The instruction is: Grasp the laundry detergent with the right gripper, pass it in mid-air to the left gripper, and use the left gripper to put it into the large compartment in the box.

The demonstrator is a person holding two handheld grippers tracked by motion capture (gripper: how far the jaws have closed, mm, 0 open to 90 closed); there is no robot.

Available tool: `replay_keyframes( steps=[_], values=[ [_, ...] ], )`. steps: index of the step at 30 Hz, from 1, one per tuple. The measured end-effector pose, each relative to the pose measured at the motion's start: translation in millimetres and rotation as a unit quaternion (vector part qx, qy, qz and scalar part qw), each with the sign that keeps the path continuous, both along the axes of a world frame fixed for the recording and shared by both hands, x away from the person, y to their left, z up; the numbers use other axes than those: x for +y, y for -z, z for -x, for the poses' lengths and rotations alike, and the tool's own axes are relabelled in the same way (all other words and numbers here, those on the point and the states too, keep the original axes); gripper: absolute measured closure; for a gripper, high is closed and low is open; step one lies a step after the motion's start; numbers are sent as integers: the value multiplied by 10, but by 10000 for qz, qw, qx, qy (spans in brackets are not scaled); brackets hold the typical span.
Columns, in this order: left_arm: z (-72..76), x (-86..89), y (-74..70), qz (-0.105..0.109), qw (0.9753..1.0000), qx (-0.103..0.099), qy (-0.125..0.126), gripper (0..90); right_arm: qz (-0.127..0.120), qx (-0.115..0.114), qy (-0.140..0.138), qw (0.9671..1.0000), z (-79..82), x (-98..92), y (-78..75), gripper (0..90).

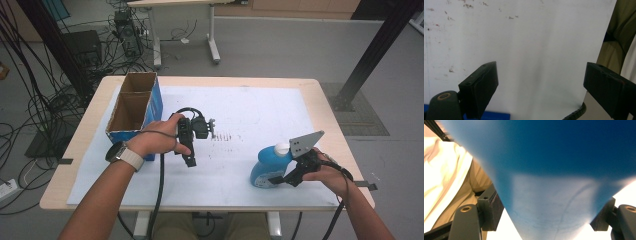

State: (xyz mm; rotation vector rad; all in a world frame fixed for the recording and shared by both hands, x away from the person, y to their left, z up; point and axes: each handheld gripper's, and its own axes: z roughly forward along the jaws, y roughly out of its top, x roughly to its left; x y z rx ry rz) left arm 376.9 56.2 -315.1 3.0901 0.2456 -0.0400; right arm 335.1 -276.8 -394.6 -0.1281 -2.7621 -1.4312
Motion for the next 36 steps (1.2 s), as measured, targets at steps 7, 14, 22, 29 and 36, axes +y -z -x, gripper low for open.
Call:
replay_keyframes(
  steps=[7, 14, 22, 29, 36],
  values=[
    [1, 8, 5, 10, 10000, 7, -27, 128, -39, 0, 16, 10000, -3, 4, 13, 289],
    [-1, 6, 10, 16, 10000, 9, -14, 128, -83, -17, 19, 10000, -2, 6, 29, 302],
    [-1, 5, 11, 21, 10000, 5, -21, 129, -143, -12, 32, 9999, -5, 1, 36, 318],
    [-1, 6, 14, 25, 10000, 3, -24, 129, -191, -7, 28, 9998, -2, -1, 52, 332],
    [-1, 7, 11, 15, 10000, 6, -17, 130, -209, -20, 32, 9998, -4, 8, 54, 339]
  ],
)
